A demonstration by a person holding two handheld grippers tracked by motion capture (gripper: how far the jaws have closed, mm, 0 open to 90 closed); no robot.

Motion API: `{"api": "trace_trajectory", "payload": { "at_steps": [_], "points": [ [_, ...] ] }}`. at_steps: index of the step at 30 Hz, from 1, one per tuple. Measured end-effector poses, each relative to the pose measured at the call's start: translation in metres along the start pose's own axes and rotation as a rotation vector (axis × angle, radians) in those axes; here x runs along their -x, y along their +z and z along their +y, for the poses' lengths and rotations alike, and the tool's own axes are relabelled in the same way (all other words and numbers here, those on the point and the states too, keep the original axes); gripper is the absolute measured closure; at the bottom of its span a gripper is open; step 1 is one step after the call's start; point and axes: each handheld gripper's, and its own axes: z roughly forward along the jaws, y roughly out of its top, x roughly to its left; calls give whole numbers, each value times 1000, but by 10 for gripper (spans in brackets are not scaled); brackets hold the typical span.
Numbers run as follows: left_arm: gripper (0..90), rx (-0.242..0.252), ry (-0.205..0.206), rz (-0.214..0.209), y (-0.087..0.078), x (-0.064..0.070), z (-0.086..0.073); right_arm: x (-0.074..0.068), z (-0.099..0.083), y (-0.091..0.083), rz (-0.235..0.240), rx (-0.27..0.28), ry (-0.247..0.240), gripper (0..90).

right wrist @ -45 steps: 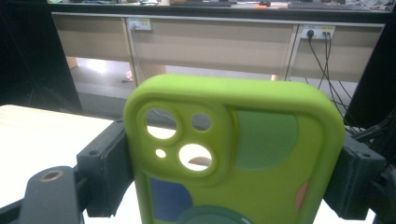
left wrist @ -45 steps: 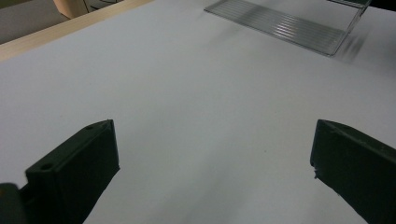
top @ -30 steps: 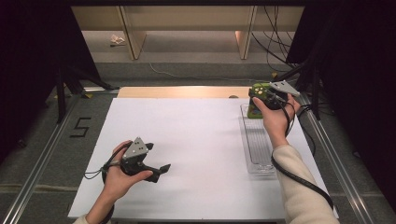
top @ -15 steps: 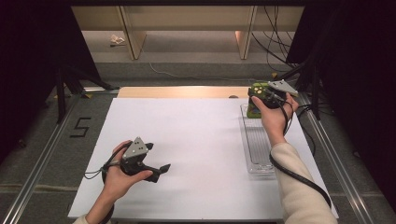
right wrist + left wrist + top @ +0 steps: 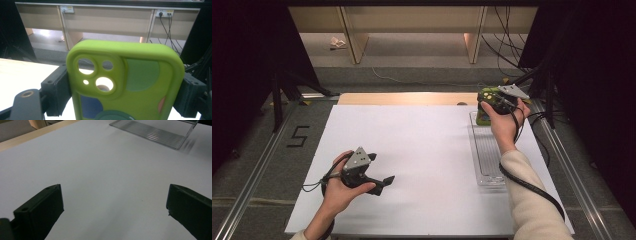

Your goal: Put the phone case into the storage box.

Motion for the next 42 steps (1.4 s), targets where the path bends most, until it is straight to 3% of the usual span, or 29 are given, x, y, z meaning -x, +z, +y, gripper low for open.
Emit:
{"api": "trace_trajectory", "payload": {
  "at_steps": [42],
  "points": [
    [6,2,1,-3,0,0,0,-5,-1,22,-33,-34,-6,177]
  ]
}}
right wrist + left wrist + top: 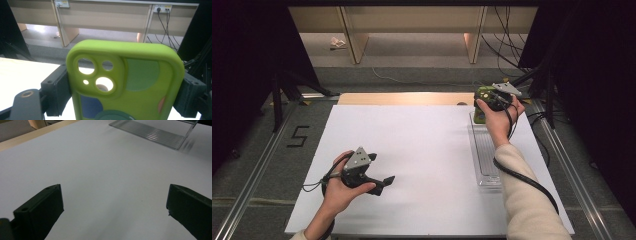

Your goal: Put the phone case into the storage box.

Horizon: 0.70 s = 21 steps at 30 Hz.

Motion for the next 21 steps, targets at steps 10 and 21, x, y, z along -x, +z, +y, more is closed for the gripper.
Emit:
{"api": "trace_trajectory", "payload": {
  "at_steps": [10,21],
  "points": [
    [6,-1,-1,0,0,0,0,0,-2,5,-3,-12,1,176],
    [6,-2,0,-1,0,0,0,0,-6,10,-5,-29,-2,176]
  ]
}}
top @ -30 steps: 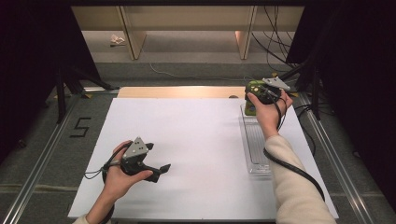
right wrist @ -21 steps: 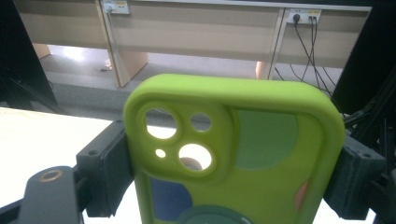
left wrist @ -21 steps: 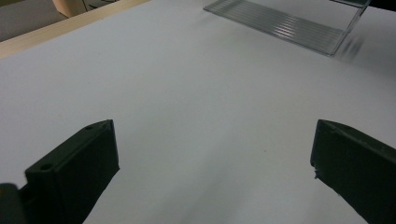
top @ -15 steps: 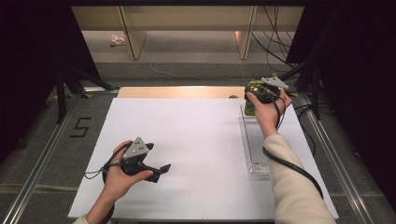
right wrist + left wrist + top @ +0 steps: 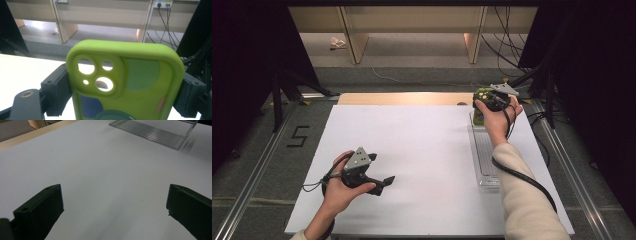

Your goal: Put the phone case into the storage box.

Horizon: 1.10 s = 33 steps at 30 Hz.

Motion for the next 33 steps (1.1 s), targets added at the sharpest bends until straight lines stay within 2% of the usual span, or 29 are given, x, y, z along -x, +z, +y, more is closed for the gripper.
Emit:
{"api": "trace_trajectory", "payload": {
  "at_steps": [33],
  "points": [
    [6,-3,1,-4,1,0,-1,-1,-12,12,-5,-34,7,175]
  ]
}}
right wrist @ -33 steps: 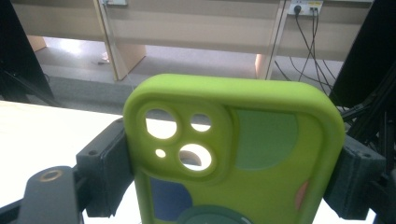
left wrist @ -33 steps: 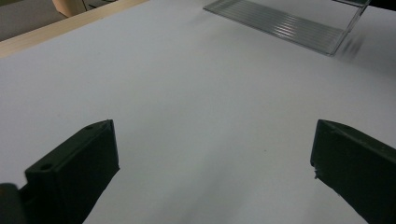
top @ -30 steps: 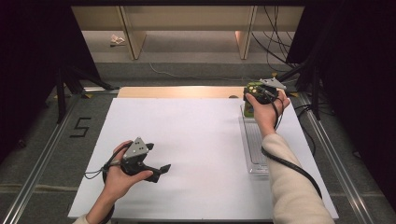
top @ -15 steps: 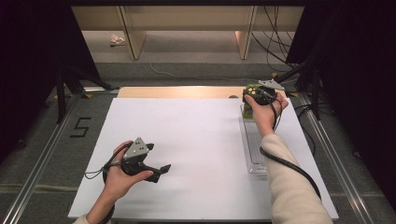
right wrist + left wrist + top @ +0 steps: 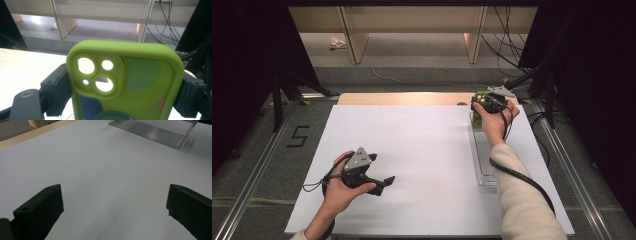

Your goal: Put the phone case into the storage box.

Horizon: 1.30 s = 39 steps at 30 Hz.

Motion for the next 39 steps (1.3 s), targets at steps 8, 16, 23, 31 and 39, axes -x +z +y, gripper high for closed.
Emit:
{"api": "trace_trajectory", "payload": {
  "at_steps": [8,16,23,31,39],
  "points": [
    [6,0,-1,0,0,0,0,0,-3,1,-2,-6,4,175],
    [5,-1,0,1,0,-1,0,0,-5,2,-6,-2,8,172],
    [5,-3,-1,0,0,-1,-1,0,-6,3,-8,-6,11,147],
    [5,-4,-3,1,1,-1,-1,3,-6,4,19,-32,32,54],
    [5,-3,-4,1,1,-1,-1,3,-3,0,26,-23,36,39]
  ]
}}
